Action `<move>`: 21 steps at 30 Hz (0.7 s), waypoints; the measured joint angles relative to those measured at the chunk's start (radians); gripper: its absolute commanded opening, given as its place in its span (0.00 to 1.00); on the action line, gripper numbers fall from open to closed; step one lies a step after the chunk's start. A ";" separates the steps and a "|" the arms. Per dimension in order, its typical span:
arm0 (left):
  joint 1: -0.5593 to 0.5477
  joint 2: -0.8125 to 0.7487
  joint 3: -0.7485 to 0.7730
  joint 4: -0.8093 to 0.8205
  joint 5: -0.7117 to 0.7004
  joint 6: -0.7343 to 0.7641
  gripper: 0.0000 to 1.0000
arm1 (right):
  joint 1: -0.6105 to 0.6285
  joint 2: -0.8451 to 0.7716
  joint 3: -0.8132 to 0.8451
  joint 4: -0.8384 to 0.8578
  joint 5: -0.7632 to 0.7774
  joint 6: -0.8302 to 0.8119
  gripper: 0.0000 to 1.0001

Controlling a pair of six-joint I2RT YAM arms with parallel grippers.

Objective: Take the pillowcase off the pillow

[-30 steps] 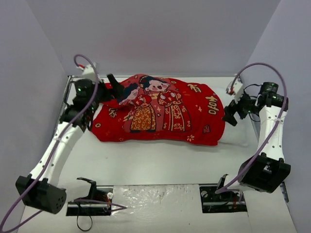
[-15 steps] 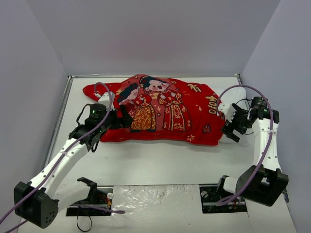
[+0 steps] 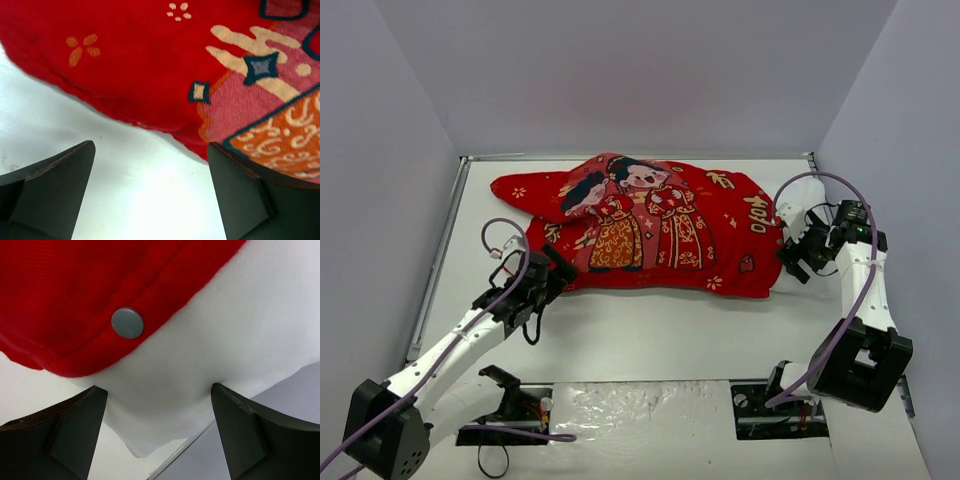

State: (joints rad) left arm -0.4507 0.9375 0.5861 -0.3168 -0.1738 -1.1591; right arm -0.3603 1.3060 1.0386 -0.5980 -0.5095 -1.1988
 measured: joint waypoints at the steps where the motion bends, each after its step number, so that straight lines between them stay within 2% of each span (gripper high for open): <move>1: -0.001 0.025 0.002 0.018 -0.008 0.000 0.95 | 0.000 0.009 0.001 0.006 -0.001 0.008 0.80; 3: -0.002 0.099 0.026 0.049 -0.003 0.048 0.95 | 0.000 0.022 0.004 0.016 -0.003 0.021 0.79; 7: -0.012 0.218 0.108 0.099 0.048 0.251 0.96 | 0.000 0.036 0.020 0.018 -0.003 0.029 0.78; 12: -0.037 0.174 0.148 0.132 0.154 0.541 0.96 | 0.000 0.067 0.056 0.019 -0.003 0.035 0.77; 16: -0.039 0.140 0.210 0.086 0.249 0.750 0.96 | 0.000 0.108 0.093 0.019 -0.003 0.045 0.77; 21: -0.055 0.203 0.306 -0.055 0.274 0.940 0.97 | 0.000 0.159 0.150 0.018 -0.004 0.055 0.76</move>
State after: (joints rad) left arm -0.5053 1.1404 0.8917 -0.3721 0.1005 -0.2195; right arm -0.3607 1.4651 1.1889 -0.5797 -0.5133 -1.1442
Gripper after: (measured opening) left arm 0.963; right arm 0.769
